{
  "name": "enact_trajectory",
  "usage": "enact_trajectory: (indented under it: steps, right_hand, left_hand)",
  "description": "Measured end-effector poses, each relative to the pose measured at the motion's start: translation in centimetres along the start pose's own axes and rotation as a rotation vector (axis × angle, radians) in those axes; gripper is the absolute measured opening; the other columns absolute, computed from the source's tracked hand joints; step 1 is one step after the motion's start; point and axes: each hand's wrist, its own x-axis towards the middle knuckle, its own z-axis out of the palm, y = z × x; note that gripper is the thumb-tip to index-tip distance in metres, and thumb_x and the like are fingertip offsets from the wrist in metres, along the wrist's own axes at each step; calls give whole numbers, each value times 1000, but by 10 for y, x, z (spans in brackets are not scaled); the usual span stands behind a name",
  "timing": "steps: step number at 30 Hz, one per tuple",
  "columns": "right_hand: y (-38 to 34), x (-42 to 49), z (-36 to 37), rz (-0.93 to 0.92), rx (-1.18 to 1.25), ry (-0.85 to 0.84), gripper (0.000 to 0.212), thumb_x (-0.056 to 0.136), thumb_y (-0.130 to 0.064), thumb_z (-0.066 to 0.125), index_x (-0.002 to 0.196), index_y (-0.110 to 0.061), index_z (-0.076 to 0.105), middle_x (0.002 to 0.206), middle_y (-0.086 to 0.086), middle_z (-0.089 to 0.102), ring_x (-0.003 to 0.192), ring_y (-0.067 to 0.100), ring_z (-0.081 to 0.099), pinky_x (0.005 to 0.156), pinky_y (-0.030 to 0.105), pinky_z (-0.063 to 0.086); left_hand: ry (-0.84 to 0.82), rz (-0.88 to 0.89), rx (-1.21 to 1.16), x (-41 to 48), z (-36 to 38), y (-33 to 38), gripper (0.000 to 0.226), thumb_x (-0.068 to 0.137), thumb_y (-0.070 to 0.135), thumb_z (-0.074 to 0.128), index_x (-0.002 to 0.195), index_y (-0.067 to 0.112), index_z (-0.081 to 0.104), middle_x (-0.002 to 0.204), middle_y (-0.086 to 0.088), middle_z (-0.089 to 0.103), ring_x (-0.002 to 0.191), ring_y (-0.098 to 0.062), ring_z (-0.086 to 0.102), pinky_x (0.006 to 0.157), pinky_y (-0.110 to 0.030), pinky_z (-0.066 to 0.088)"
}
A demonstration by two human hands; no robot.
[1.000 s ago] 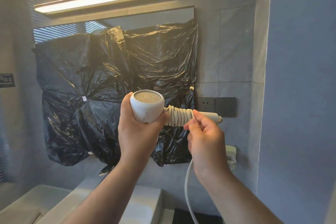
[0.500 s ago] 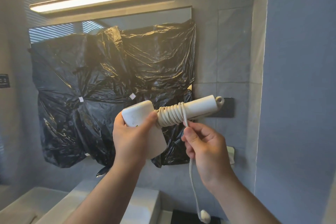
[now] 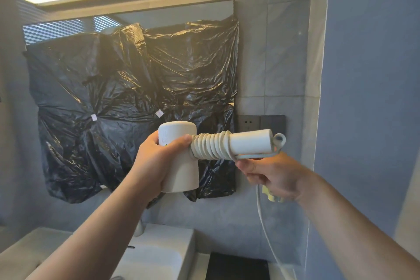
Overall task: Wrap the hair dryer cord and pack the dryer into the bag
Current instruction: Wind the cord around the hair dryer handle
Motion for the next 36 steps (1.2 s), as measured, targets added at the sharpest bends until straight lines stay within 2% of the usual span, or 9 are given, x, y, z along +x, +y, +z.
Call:
enact_trajectory:
  steps: [5, 9, 13, 19, 24, 28, 30, 32, 36]
  right_hand:
    - [-25, -7, -11, 156, -371, -154, 18, 76, 7, 68, 81, -9, 70, 63, -4, 69, 54, 3, 61, 46, 15, 45]
    - [-20, -2, -7, 260, -483, -153, 11, 77, 4, 72, 80, -7, 72, 70, 1, 71, 59, 7, 64, 54, 20, 53]
    - [-11, 2, -8, 352, -482, -137, 11, 80, 4, 70, 78, -7, 74, 74, 9, 70, 61, 14, 65, 58, 25, 55]
    - [6, 18, 3, 450, -771, 118, 19, 75, -1, 67, 63, -15, 71, 47, -3, 58, 43, 10, 49, 45, 19, 40]
    - [15, 27, 3, 532, -831, 218, 12, 67, -9, 61, 64, -4, 72, 55, 8, 59, 51, 20, 50, 54, 24, 50]
    - [14, 30, 5, 518, -717, 282, 24, 64, -5, 54, 78, 2, 72, 63, 18, 65, 58, 25, 56, 79, 46, 59]
    - [13, 30, 7, 470, -546, 363, 18, 81, 1, 52, 87, 4, 69, 61, 13, 59, 52, 21, 53, 64, 34, 58]
    - [10, 28, 12, 386, -405, 450, 19, 89, 0, 50, 82, -7, 66, 64, 10, 54, 52, 18, 46, 45, 23, 44]
    - [18, 25, 23, 176, -239, 565, 14, 95, -13, 52, 87, -15, 64, 79, 9, 57, 60, 15, 43, 46, 23, 34]
  left_hand:
    - [-151, 25, 100, 4, -7, 4, 48, 60, 34, 81, 105, 23, 66, 97, -13, 74, 74, -25, 73, 57, -39, 58]
    - [-166, 75, 275, 9, -6, 5, 58, 48, 45, 84, 102, 34, 66, 93, -4, 73, 78, -26, 73, 59, -39, 60]
    - [-204, 168, 432, 10, -2, 5, 47, 57, 34, 88, 98, 38, 65, 85, 6, 72, 73, -12, 70, 56, -26, 57]
    - [-125, 322, 682, 4, 11, 2, 67, 58, 43, 88, 114, 43, 53, 94, 17, 64, 85, -7, 63, 67, -31, 55]
    - [-39, 469, 869, -5, 20, 5, 77, 58, 56, 77, 126, 47, 41, 99, 21, 58, 91, -11, 58, 72, -33, 49]
    - [91, 597, 944, -8, 24, -5, 86, 64, 56, 78, 137, 39, 37, 113, 13, 58, 96, -16, 58, 74, -31, 45]
    - [173, 643, 933, -6, 22, -14, 87, 65, 52, 82, 138, 33, 40, 117, 6, 60, 99, -21, 60, 75, -33, 45]
    - [270, 580, 784, -5, 20, -21, 85, 65, 50, 84, 137, 33, 41, 119, 6, 61, 102, -19, 59, 77, -33, 45]
    - [365, 481, 442, -8, 22, -23, 72, 65, 44, 87, 123, 43, 44, 103, 25, 57, 93, -2, 58, 74, -20, 44]
